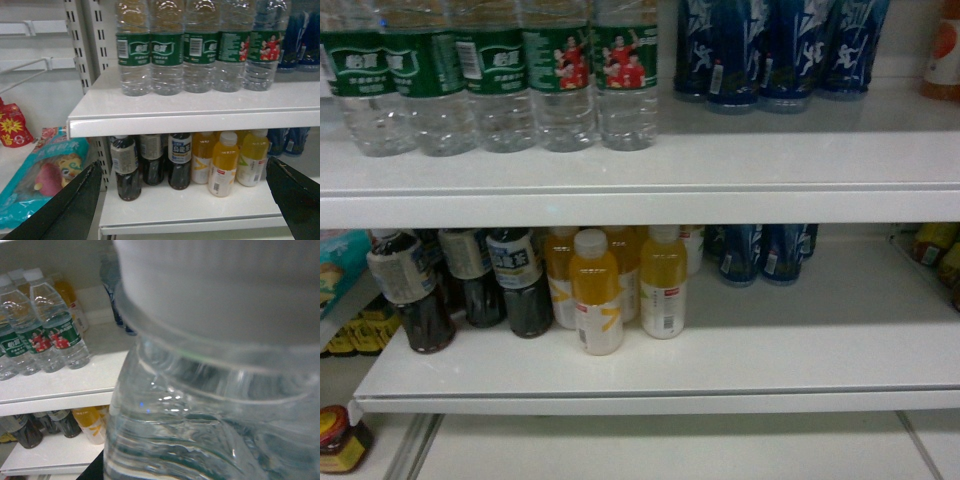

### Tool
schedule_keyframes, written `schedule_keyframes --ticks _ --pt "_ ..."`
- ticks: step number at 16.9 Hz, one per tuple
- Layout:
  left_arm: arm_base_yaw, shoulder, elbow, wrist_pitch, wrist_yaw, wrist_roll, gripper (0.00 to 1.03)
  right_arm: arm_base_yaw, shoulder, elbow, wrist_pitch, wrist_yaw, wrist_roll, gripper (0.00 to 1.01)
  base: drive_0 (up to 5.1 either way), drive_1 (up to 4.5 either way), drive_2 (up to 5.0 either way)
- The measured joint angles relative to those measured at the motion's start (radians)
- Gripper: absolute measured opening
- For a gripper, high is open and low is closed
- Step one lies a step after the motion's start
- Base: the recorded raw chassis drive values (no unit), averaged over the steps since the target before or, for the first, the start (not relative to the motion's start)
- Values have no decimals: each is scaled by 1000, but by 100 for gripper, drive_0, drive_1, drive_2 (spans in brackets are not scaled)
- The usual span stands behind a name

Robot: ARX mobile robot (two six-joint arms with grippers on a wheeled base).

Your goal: Move water from second to third shelf

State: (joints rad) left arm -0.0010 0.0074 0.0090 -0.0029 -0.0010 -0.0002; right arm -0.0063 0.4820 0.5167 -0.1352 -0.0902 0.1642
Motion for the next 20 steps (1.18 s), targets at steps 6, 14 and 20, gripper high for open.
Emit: schedule_keyframes --ticks 6,14,20 --pt "0 0 0 -1 0 0 98 0 0 0 -5 0 0 43 -491 213 275" --pt "0 0 0 -1 0 0 98 0 0 0 2 0 0 43 -495 249 249" --pt "0 0 0 0 -1 0 98 6 0 0 -6 -6 1 43 -167 82 82"
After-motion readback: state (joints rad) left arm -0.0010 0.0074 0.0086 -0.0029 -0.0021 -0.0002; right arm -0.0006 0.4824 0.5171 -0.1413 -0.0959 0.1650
